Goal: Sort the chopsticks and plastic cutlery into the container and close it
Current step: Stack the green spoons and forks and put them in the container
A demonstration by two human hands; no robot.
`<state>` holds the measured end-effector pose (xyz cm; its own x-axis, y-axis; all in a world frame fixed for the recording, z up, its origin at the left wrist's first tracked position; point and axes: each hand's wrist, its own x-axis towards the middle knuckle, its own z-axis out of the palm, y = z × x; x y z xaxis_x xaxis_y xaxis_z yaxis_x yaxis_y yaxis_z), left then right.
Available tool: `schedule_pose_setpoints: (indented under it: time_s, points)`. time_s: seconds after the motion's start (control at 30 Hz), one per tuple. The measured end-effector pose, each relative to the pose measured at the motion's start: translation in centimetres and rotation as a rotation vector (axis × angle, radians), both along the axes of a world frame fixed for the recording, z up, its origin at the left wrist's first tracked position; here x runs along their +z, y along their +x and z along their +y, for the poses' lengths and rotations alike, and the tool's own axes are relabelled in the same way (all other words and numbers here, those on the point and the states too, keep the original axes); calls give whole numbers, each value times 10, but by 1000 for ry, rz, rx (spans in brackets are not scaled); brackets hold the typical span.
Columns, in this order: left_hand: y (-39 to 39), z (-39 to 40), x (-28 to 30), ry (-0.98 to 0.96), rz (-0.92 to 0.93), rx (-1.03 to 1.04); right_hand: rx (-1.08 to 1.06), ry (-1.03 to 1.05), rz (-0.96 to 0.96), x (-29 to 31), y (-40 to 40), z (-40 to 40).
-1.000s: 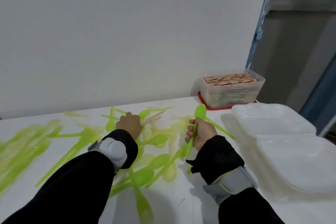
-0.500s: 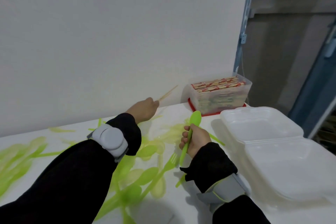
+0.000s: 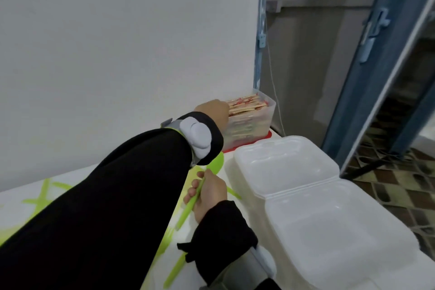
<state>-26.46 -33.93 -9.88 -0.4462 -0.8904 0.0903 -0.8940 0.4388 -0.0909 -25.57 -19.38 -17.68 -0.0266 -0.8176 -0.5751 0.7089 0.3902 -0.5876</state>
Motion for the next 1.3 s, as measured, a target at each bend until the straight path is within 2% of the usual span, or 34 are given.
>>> schedule_pose_setpoints:
  time_s: [0.2,0.37,0.43,0.63,0.73,0.83,0.93,1.1,1.3]
  points:
    - [-15,-13,-4,90,162,-54,35,10,8,2,4,-1]
    - [15,-11,2,134,585,28,52,-4,-17,1,9,-3]
    - [40,-3,8,119,681,42,66,-6,-29,0,14,-4]
    - [95,34,-1,-88,488,1,44,-16,-46,1,23,0]
    - [92,71,-7,-59,533,-67,48,-29,-47,5,21,5]
    - [104,105,-15,12,469,-66,78,-51,-40,9,21,12]
    - [129,128,-14,137,449,22,99,-69,-23,13,21,15]
    - [214,174,-2,283,407,253,193,-116,21,19,36,35]
    - [247,232,-38,283,278,345,267,-149,82,15,47,64]
